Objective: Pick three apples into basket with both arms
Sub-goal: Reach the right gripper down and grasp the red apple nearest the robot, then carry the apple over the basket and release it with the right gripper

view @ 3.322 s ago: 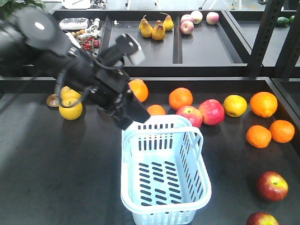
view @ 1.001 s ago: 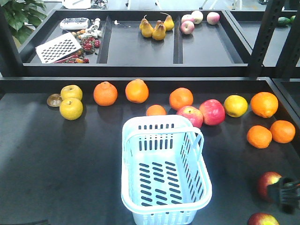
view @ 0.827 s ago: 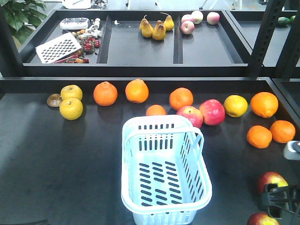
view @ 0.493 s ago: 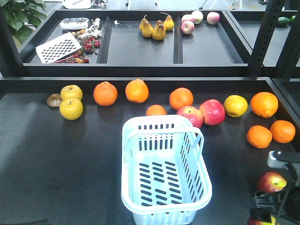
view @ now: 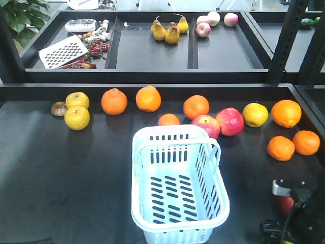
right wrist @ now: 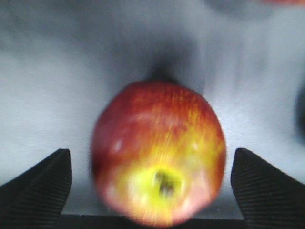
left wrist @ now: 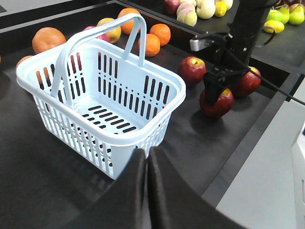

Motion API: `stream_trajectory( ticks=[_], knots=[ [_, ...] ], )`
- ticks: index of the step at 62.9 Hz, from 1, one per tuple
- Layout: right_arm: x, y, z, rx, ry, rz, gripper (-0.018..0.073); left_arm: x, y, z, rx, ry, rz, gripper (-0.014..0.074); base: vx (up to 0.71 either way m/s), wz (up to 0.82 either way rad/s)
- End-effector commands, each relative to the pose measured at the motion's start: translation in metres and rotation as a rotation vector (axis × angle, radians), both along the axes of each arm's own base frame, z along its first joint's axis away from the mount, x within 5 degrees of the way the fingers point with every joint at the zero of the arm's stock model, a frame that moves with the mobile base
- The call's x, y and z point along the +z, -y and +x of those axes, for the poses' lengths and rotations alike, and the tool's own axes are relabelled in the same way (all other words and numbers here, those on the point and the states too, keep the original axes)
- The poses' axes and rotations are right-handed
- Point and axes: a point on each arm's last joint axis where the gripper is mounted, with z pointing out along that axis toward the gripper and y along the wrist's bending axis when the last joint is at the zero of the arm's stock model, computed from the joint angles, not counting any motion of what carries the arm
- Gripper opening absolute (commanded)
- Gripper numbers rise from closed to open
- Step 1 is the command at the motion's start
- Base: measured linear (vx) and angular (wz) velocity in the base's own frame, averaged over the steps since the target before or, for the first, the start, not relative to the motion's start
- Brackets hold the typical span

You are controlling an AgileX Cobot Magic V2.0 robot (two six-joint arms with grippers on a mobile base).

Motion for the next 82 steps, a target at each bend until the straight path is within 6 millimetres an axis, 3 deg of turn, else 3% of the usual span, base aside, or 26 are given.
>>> stream_trajectory(
  ticks=[1,7,12,21,26,41,56,69,82],
  knots=[
    [0.0,0.002,0.009,0.008,0.042,-0.008,0.0604,0.009,0.0,0.003,0.025,0.014,-0.046,-0.0006,0.0,0.0],
    [0.0,0.001,0.01,-0.001,0.039,-0.002,0.0544,0.009,0.0,0.003,0.024,0.013,-0.046,-0.0006,0.0,0.0],
    [0.003,0.001,0.01,-0.003,0.047,0.001,0.044,0.009,0.0,0.003,0.024,0.013,-0.046,-0.0006,0.0,0.0],
    [0.024,0.0,0.007,0.002,0.099,0.005,0.0138,0.009,0.0,0.003,0.024,0.013,-0.046,-0.0006,0.0,0.0],
    [0.048,-0.001,0.001,0.013,0.147,0.018,-0.0018,0.009,0.0,0.003,0.024,0.013,-0.046,-0.0006,0.0,0.0],
    [0.138,-0.025,-0.029,0.08,0.438,0.253,-0.0008,0.009,0.0,0.003,0.024,0.013,-0.046,-0.0006,0.0,0.0],
    [0.19,-0.057,-0.057,0.183,0.679,0.645,-0.0004,0.009,0.0,0.003,0.024,0.013,-0.046,-0.0006,0.0,0.0],
    [0.187,-0.085,-0.042,0.221,0.729,0.734,-0.0004,0.009,0.0,0.003,0.026,0.015,-0.047,-0.0006,0.0,0.0],
    [0.147,-0.123,-0.011,0.28,0.71,0.591,0.0006,0.009,0.0,0.003,0.026,0.015,-0.047,-0.0006,0.0,0.0]
  ],
)
